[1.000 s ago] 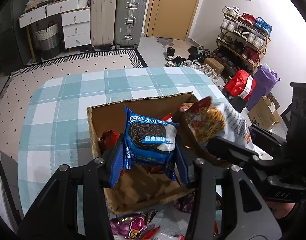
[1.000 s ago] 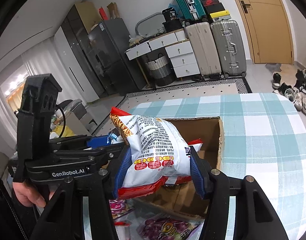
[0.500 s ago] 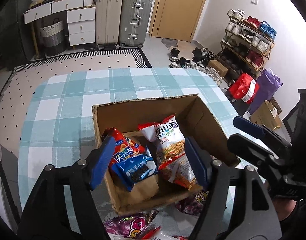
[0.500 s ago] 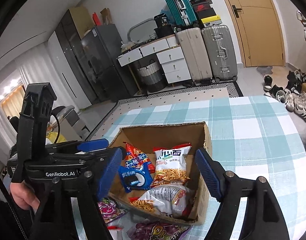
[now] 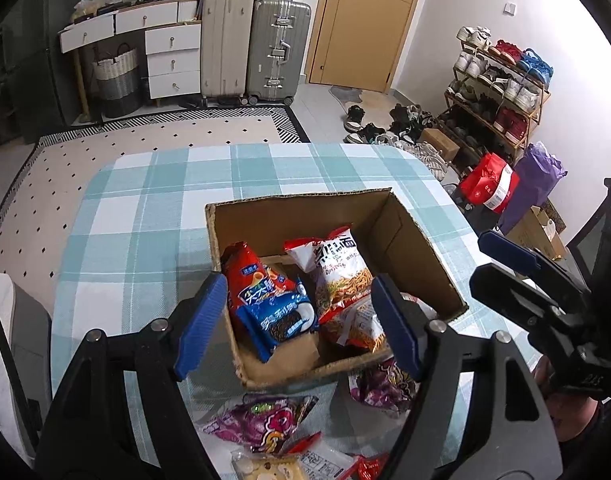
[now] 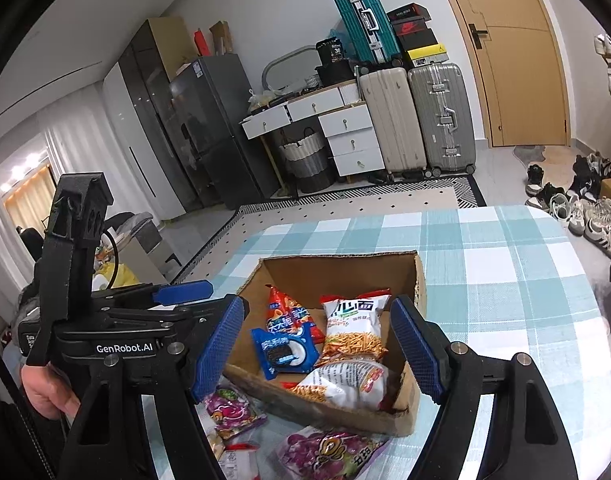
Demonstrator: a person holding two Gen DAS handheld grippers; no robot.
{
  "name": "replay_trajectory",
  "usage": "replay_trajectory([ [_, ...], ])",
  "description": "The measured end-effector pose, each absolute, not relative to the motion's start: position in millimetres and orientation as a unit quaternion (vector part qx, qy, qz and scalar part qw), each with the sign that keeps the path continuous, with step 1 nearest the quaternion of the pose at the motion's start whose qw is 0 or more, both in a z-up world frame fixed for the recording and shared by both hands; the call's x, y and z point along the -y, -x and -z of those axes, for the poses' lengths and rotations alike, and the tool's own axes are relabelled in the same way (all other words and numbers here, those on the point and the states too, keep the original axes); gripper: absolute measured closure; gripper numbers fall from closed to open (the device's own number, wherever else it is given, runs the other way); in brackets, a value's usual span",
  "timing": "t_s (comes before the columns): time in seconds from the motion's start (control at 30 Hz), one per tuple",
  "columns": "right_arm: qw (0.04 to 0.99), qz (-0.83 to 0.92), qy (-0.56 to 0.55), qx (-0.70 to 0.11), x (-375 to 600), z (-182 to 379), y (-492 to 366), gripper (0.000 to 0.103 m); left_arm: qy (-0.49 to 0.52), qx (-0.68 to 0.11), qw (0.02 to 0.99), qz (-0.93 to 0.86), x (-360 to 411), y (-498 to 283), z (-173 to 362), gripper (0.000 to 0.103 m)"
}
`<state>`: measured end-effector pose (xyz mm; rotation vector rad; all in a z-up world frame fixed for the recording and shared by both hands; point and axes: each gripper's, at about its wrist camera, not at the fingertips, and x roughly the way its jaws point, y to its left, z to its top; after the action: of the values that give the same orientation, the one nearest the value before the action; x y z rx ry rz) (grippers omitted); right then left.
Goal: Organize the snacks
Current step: 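Move both tools back toward the remaining snacks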
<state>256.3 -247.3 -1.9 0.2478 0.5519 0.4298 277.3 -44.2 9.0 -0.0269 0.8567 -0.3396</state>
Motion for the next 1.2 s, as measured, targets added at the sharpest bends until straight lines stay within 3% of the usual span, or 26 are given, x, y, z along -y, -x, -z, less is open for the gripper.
replay_trajectory([
  [0.13,0.932,-0.214,-0.117,-0.267,244,-1,-245,0.020,0.013,-0.410,0.898,0.159,39,-263,-13,0.023],
  [0.8,0.941,-0.193,-0.077,-0.269,218,2,-158,0.009,0.013,-0.399,0.908,0.127,6,-170,-8,0.012],
  [0.93,0.942,-0.185,-0.074,-0.269,216,6,-143,0.006,0.015,-0.392,0.912,0.119,0,-151,-6,0.001],
  [1.2,0.943,-0.181,-0.056,-0.274,210,15,-117,0.005,0.005,-0.390,0.914,0.109,-1,-120,0,0.001],
])
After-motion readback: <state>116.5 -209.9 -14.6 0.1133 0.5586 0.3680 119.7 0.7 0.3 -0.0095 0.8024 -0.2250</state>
